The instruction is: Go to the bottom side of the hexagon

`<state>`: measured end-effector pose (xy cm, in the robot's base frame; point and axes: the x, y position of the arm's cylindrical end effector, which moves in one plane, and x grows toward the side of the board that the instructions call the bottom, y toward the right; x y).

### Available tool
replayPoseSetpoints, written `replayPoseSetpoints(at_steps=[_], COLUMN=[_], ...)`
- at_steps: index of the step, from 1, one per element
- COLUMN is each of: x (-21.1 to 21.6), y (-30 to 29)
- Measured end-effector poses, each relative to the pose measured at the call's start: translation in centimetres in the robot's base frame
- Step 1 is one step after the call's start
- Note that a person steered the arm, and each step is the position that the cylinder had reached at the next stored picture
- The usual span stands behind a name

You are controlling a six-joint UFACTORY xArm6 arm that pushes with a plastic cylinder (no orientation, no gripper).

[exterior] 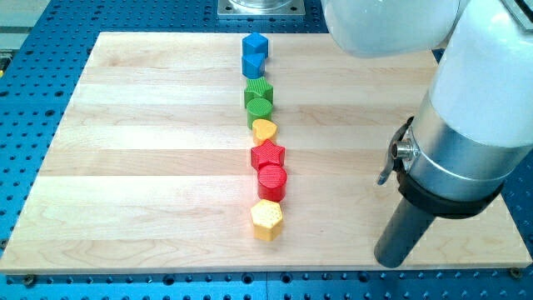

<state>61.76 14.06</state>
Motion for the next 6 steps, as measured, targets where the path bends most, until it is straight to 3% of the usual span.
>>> replayPoseSetpoints(at_steps=[4, 6], x=[0.1, 0.0], y=[-1.2, -11.4])
